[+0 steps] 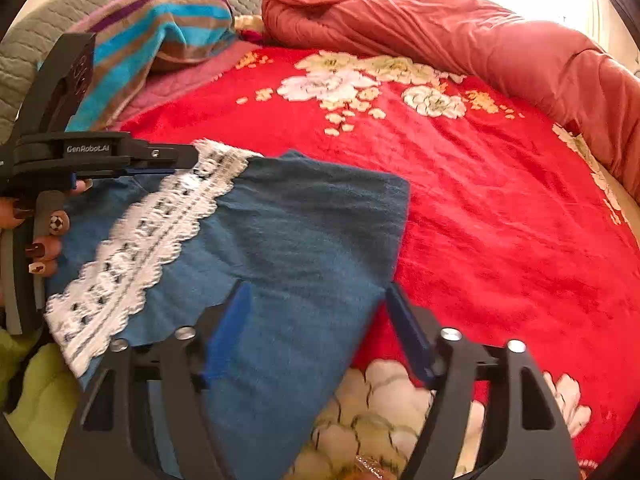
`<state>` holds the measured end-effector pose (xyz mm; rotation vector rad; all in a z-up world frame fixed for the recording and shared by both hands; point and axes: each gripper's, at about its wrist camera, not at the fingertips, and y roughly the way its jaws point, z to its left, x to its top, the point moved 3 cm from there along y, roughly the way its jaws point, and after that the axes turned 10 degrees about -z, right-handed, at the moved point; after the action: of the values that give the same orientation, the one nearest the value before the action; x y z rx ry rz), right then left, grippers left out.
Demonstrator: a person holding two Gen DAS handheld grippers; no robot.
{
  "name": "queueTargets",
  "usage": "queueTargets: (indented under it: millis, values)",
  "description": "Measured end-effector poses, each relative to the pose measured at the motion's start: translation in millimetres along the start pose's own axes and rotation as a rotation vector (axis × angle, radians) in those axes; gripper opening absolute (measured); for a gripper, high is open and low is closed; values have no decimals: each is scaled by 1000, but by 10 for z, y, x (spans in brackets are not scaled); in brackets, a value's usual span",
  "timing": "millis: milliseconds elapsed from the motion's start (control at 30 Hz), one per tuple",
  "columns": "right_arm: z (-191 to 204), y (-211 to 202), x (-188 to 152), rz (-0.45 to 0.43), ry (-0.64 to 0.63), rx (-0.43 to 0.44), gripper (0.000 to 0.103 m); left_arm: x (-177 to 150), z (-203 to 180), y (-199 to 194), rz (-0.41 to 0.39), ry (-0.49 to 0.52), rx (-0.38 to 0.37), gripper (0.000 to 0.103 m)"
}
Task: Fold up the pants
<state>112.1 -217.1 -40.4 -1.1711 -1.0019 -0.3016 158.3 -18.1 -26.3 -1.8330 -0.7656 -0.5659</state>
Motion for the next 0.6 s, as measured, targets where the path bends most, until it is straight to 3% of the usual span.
queueTargets:
  millis: [133,433,600]
  values:
    - [37,-213,-17,-30,10,24,71,-68,26,-300,-26,-4,9,49]
    - [101,-538,-97,-53,11,54,71,-326,84,-785,-45,-33,8,50]
    - [169,-640,-165,-48,-2,90,70,-545,51,-917,-11,-73,-41,50]
